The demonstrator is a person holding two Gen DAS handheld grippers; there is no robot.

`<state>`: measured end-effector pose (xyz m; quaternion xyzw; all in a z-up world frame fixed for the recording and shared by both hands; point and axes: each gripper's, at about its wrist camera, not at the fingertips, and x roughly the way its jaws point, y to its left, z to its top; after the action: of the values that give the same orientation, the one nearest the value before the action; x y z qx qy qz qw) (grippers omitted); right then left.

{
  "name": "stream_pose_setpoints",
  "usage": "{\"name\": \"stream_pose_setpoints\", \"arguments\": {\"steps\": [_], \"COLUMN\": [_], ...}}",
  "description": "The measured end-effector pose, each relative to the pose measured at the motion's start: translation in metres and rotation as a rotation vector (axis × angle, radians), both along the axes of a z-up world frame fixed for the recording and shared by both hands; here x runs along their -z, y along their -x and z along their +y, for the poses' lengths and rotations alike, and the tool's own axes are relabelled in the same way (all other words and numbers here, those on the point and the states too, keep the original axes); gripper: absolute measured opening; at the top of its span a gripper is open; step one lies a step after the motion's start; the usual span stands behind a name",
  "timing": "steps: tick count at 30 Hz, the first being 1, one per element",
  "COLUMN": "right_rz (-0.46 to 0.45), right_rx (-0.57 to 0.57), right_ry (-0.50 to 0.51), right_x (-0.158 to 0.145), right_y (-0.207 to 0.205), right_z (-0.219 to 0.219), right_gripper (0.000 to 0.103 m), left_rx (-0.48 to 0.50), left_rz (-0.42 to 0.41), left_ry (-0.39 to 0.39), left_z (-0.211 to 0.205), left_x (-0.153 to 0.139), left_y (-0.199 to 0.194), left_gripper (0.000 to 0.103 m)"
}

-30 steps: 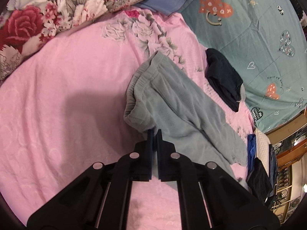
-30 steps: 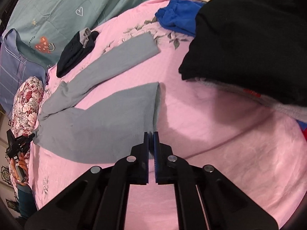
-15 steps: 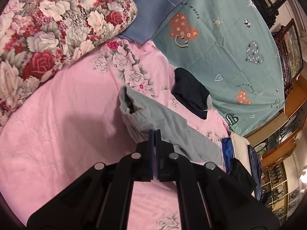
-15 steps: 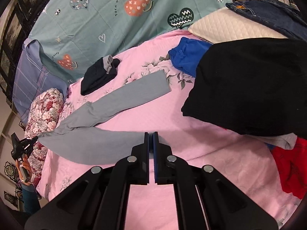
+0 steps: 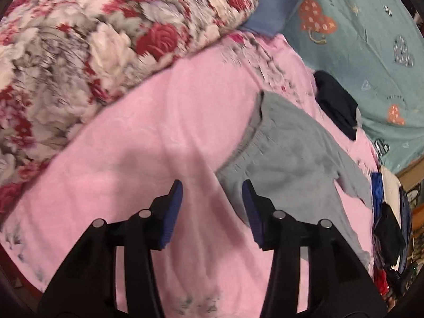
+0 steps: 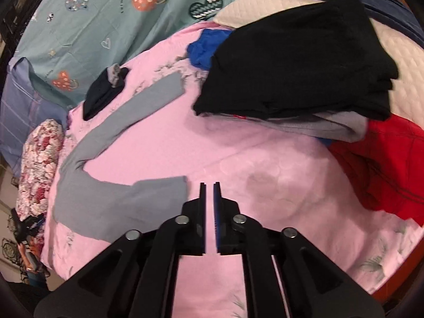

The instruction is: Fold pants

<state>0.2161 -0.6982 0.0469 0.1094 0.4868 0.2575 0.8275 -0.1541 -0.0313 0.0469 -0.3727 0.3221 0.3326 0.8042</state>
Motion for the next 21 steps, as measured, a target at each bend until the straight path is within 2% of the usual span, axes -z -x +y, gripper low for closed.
{"name": "stream_pose_setpoints", "arguments": {"steps": [1, 2, 5, 7, 12, 15, 18, 21], "right_rz": [-0.011, -0.025, -0.065, -0.070, -0.065, -0.068, -0.114, -0.152], "right_rx": [-0.021, -0.038, -0.126, -0.180, -0.268, -0.296, -0.292, -0.275], "right_ry": [-0.002, 0.003, -0.009, -0.025, -0.032, -0.046, -0.056, -0.080], "right_x": [-0.003, -0.007, -0.021, -0.026, -0.020, -0.014, -0.013, -0.015], "right_y": [-0.002, -0.004, -0.010, -0.015, -0.017, -0.011, -0.004, 0.001], "right_z": [0.009, 0.017, 0.055, 0.084, 0.136, 0.161, 0.191, 0.227], "right_gripper": [0.024, 0.028, 0.032, 0.034, 0.040, 0.041, 0.043, 0.052], "left_rx": [-0.013, -0.022, -0.013, 0.027, 0.141, 0.227, 0.298, 0.345], "left_rz": [-0.012, -0.026, -0.036, -0.031, 0.088, 0.117, 0.139, 0.157], "left_ry": [-0.008, -0.022, -0.075, -0.097, -0.203, -0.267, -0.327, -0.390], "left_z": [0.003, 0.005, 0.006, 0.004, -0.015, -0.036, -0.062, -0.086], "left_x": [-0.006, -0.014, -0.033, -0.042, -0.044, -0.041, -0.041, -0.043], "left_y": [0.004, 0.007, -0.001, -0.019, -0.091, -0.135, -0.176, -0.210], "left_gripper": [0.051, 0.056, 0.067, 0.072, 0.076, 0.080, 0.087, 0.090]}}
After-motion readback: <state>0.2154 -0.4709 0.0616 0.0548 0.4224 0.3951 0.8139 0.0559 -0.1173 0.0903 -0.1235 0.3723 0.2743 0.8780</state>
